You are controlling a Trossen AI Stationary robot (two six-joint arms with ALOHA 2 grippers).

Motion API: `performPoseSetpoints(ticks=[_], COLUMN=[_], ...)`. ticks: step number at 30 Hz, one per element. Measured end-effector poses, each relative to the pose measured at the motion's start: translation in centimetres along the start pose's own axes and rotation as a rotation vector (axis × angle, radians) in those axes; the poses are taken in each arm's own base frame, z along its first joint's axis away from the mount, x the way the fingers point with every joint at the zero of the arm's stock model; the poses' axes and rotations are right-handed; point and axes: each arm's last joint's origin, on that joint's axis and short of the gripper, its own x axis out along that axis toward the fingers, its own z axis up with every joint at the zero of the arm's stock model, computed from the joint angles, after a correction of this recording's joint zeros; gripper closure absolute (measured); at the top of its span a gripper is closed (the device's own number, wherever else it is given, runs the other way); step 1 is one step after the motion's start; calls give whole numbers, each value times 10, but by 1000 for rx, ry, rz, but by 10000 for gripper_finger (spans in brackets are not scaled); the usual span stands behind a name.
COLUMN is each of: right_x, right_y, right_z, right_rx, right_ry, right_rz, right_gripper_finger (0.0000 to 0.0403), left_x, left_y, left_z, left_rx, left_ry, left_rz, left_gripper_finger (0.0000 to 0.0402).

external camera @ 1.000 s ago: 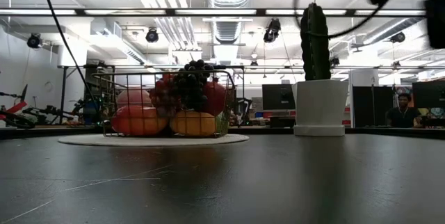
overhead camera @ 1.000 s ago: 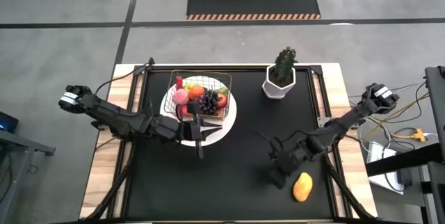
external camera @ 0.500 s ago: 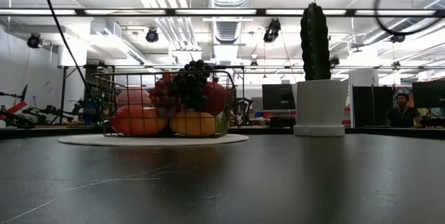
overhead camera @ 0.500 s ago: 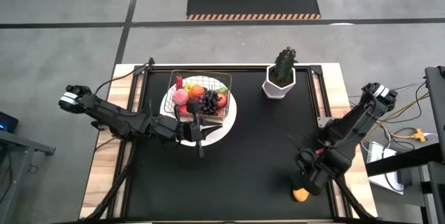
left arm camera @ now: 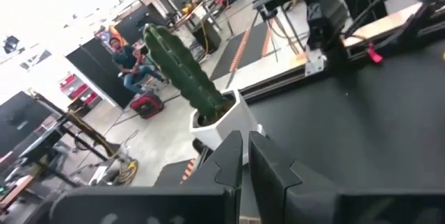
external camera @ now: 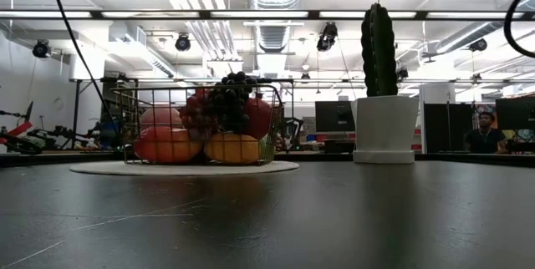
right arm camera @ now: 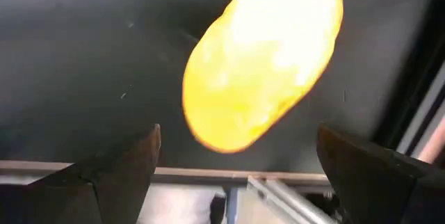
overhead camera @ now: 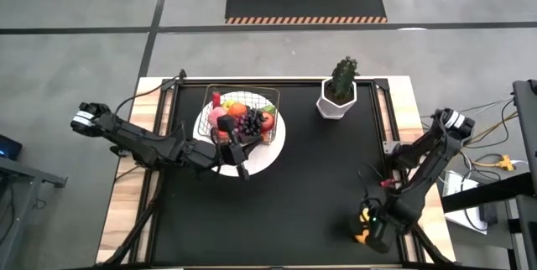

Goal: Build produce basket
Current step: Put the mango in the gold wire basket

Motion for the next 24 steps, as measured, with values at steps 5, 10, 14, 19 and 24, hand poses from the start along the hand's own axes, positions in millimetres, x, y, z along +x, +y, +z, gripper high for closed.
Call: performPoseSetpoints(ticks=[5, 10, 14, 19, 24], right_x=[21, 39, 51, 60, 62], right_y=[3, 5, 6, 7, 7], right_z=[-1, -1, 0, 1, 2], right_rx=[12, 19, -15, -67, -156], right_ry=[-59, -101, -135, -164, -177], right_rz=[-47, -104, -132, -152, -158], right_gripper_finger=[35, 35, 35, 64, 140], left_x=[0, 0, 0, 0, 0], left_y=[0, 0, 0, 0, -1], left_z=[-1, -2, -2, -1, -3], left_rx=[7, 10, 10, 8, 4], left_ry=[15, 18, 18, 18, 19], left_rz=[15, 13, 13, 13, 9], left_gripper_finger=[393, 393, 393, 393, 393])
